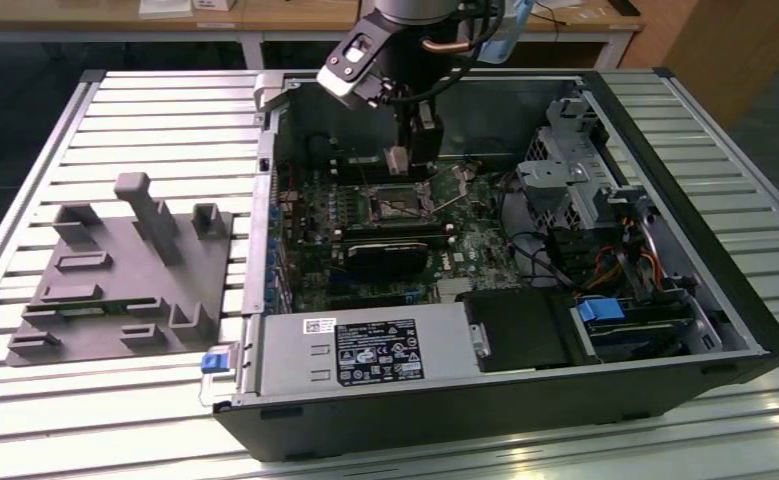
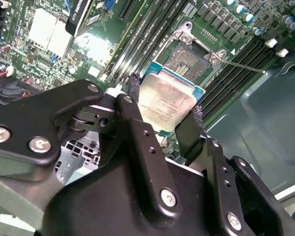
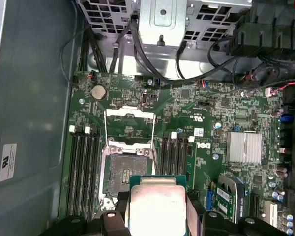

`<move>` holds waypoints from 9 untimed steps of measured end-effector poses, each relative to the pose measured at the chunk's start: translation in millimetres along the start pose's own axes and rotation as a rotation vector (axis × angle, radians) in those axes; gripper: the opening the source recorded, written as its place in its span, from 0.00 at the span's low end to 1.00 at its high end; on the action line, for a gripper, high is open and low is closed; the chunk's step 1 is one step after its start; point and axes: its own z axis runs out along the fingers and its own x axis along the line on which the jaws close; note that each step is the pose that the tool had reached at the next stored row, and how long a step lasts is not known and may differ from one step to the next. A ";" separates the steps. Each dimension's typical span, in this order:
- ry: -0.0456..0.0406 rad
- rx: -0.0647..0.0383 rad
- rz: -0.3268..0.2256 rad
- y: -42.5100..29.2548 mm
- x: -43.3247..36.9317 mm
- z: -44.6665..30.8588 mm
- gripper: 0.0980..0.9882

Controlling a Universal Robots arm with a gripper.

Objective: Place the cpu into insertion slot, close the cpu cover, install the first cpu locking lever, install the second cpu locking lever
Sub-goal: 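Place the cpu into insertion slot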

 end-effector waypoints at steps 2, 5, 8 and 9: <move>-0.0001 0.000 0.001 -0.1 0.0 0.9 0.50; -0.0002 0.000 0.001 -0.2 0.1 2.7 0.50; -0.0002 0.000 0.002 -0.3 0.2 4.3 0.50; -0.0002 0.000 0.003 -0.4 0.3 4.8 0.50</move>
